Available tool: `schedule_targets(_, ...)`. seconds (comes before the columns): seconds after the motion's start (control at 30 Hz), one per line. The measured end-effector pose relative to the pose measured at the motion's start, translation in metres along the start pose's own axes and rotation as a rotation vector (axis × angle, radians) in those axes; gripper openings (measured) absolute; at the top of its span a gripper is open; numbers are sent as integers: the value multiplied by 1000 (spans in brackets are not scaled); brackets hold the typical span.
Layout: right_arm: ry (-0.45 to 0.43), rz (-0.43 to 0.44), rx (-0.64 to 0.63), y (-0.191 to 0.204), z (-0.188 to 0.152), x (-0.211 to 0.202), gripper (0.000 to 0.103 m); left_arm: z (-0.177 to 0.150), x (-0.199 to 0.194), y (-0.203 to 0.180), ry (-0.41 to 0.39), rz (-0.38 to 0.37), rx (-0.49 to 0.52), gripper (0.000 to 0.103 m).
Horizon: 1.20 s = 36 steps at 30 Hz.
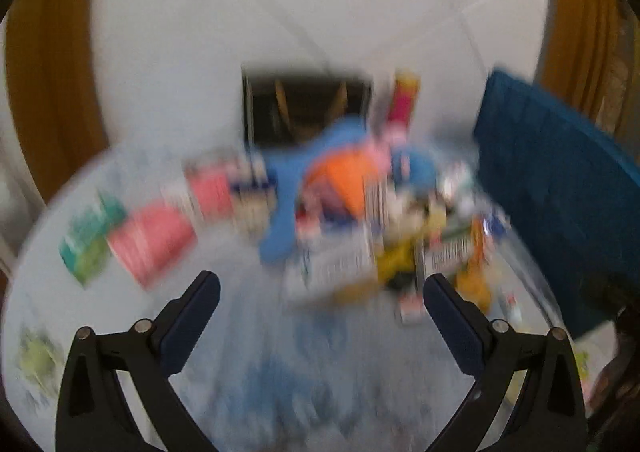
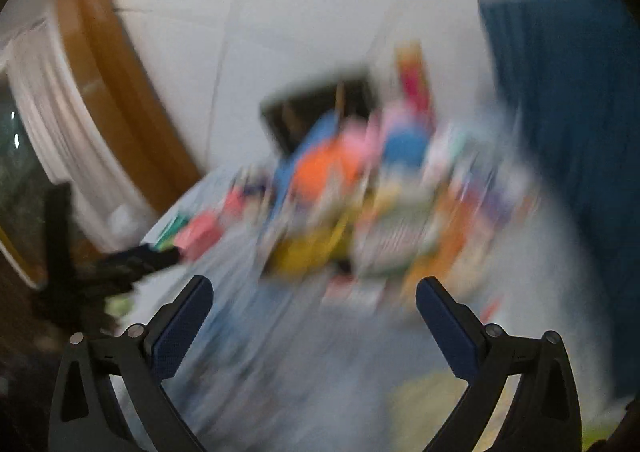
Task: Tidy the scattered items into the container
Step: 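Grasp the white medicine box with the left tool while the right tool grasps the cream plush bear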
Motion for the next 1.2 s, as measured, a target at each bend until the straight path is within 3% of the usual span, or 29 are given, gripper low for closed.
schedule_targets(0.03, -50, -37, -60, 1, 10, -9, 103, -5, 4, 0, 4, 36, 34, 103)
schedule_targets(0.07, -62, -71, -92, -2, 13, -10, 103, -18, 13, 3, 60, 56, 33, 103)
schedule_targets(0.1, -7, -85, -90, -9, 8, 1, 103, -31, 19, 6, 96, 53, -6, 103)
schedule_targets(0.13, 103, -74, -56, -19, -5, 19, 103, -41, 22, 9, 111, 61, -34, 103)
schedule_targets(0.2, 268, -51, 40, -37, -30, 46, 103, -45, 29, 11, 103, 114, 1, 103)
schedule_targets(0.3, 264, -43, 178, -54, -42, 57, 103, -40, 47, 13, 108, 150, 61, 103)
schedule_targets(0.37, 288, -63, 225, -60, -43, 69, 103, -36, 59, 14, 98, 102, 53, 103)
schedule_targets(0.43, 327, -86, 239, -60, -45, 76, 103, -35, 68, 15, 83, 55, 53, 103)
schedule_targets(0.53, 340, -121, 238, -58, -48, 80, 103, -39, 84, 12, 81, 56, 91, 103)
schedule_targets(0.77, 375, -217, 284, -75, -77, 86, 103, -53, 125, -12, 141, -11, 130, 103)
schedule_targets(1.0, 411, -288, 329, -92, -98, 58, 103, -55, 151, -34, 135, -59, 220, 103)
schedule_targets(1.2, 411, -288, 367, -99, -98, 60, 103, -48, 162, -39, 133, -74, 227, 103)
Point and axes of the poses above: each gripper's, at about its wrist camera, not at the fingertips, and x roughly the way its jaws point, y to its left, z to its top, the point moved 7 cm from there along x, roughly the way its jaws point, and after that the axes turned 1 degree about -x, right-handed, at the moved point
